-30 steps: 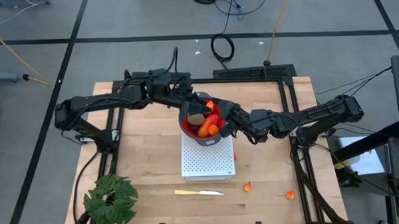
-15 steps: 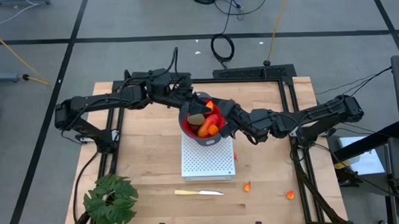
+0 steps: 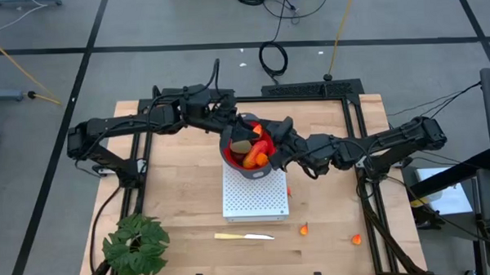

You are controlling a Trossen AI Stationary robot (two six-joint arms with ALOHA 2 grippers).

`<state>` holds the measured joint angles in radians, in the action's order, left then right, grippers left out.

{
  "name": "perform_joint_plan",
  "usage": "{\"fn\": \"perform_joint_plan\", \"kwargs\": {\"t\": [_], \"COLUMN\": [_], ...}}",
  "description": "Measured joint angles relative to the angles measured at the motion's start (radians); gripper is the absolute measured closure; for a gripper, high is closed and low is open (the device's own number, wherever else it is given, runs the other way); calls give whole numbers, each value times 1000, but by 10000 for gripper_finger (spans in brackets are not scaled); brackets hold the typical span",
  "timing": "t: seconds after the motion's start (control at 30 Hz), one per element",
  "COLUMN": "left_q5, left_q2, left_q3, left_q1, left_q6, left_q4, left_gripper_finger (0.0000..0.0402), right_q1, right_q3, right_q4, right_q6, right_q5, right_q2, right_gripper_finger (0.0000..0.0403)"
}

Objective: Pick & Place Fruit
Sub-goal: Put the peach into the red strainer bowl on the shelf

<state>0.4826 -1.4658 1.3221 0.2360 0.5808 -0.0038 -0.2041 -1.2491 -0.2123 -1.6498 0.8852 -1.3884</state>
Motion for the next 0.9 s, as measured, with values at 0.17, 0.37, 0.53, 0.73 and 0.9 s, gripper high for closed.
{"fn": "perform_joint_plan", "kwargs": {"t": [0.17,0.37,0.53,0.73,0.9], "left_q5": [0,-1,-2,-3,-3], "left_q2": [0,0,0,0,0], "left_q3": [0,0,0,0,0], "left_q1": [0,4,26,41,34], "left_q6": [-10,-26,-27,-49,-92], "left_q4": [-2,-10,-27,-30,-35], "left_gripper_finger": [280,280,280,279,279], "right_q1": [0,-1,-1,5,15], "right_q3": [0,0,0,0,1], "right_q4": [0,3,16,43,143], "right_q6": [58,105,163,234,397], "right_q5": [8,141,193,266,301], "right_q2": [0,0,9,28,77], "right_gripper_finger": [284,284,289,299,324]}}
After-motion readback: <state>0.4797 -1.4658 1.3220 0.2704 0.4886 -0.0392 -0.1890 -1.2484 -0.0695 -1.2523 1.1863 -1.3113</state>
